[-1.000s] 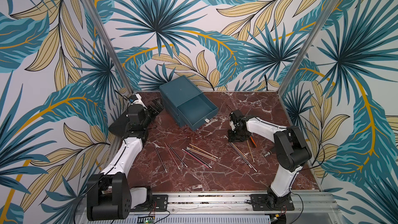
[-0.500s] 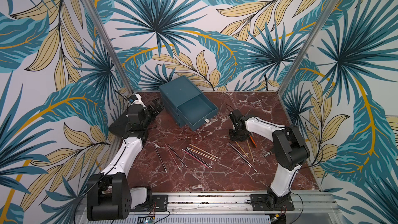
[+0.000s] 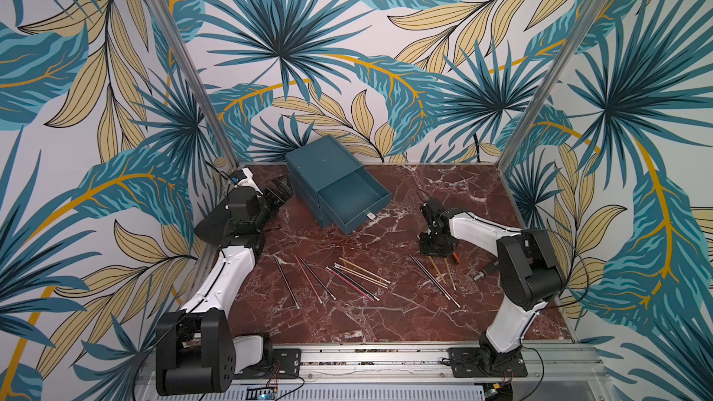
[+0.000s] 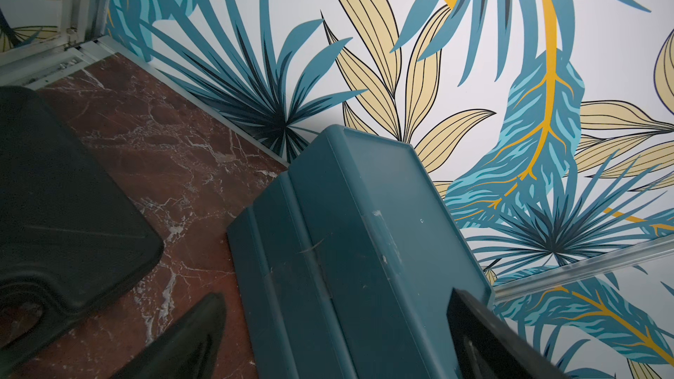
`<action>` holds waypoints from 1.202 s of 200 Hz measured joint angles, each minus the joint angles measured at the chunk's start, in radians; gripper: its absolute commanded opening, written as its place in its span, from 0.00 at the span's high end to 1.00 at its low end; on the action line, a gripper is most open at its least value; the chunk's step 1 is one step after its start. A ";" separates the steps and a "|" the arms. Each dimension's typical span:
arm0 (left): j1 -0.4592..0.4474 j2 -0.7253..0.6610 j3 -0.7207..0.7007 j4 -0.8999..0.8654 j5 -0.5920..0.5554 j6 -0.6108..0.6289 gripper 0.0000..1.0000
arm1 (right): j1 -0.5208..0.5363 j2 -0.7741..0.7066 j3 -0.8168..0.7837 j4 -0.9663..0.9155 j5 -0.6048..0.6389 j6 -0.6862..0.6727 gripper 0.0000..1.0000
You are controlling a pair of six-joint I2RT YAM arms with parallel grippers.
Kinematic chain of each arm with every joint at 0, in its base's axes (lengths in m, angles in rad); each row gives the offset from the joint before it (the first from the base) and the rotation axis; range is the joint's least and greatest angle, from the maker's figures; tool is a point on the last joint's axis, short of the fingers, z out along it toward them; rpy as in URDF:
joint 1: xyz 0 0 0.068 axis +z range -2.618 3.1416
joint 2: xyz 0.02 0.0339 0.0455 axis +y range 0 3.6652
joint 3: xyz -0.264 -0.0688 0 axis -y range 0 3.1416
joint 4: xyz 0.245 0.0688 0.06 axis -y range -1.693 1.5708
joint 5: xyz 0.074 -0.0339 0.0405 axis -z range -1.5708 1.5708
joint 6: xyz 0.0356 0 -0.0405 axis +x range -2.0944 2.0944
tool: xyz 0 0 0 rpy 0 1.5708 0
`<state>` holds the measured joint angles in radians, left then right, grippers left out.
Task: Please place the pencils in the drawer according to their color
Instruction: Pick up the pencil from the center of the board.
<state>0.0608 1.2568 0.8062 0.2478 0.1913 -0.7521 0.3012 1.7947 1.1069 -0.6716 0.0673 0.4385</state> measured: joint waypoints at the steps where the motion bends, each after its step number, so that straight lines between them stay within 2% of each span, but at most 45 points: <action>1: 0.000 0.000 0.000 0.000 0.000 0.000 0.00 | 0.000 -0.001 -0.002 0.000 0.000 0.002 0.67; 103: 0.002 0.000 0.000 0.000 0.000 0.000 0.00 | -0.001 -0.042 -0.057 0.035 0.014 0.101 0.83; 218: 0.005 0.000 0.000 0.000 0.000 0.000 0.00 | -0.006 -0.042 -0.057 0.055 -0.001 0.142 0.88; 240: 0.005 0.000 0.000 0.000 0.000 0.000 0.00 | -0.006 -0.041 -0.056 0.068 -0.002 0.146 0.93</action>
<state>0.0654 1.2568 0.8062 0.2478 0.1917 -0.7517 0.2955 1.7538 1.0512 -0.6041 0.0658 0.5846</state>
